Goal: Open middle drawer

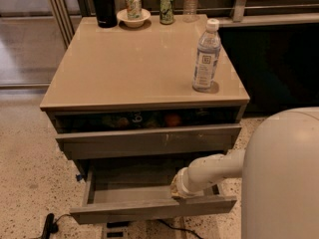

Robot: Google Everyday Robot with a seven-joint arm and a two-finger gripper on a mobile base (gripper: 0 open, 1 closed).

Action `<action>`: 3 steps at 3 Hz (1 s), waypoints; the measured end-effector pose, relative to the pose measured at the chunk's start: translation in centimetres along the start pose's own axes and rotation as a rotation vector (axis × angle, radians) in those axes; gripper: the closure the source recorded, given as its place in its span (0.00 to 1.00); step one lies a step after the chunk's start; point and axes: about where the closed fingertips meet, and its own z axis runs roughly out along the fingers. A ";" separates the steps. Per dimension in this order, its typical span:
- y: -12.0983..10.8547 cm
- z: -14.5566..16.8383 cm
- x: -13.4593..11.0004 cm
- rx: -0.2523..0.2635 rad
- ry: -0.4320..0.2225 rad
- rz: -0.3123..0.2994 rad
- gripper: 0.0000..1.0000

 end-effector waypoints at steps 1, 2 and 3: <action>0.7 0.4 -0.1 -0.046 0.000 -0.009 1.00; 0.9 0.4 -0.1 -0.055 0.001 -0.010 0.85; 0.9 0.4 -0.1 -0.055 0.001 -0.010 0.54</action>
Offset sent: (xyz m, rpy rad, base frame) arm -0.0062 0.0021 -0.0042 -0.0043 0.0380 0.0224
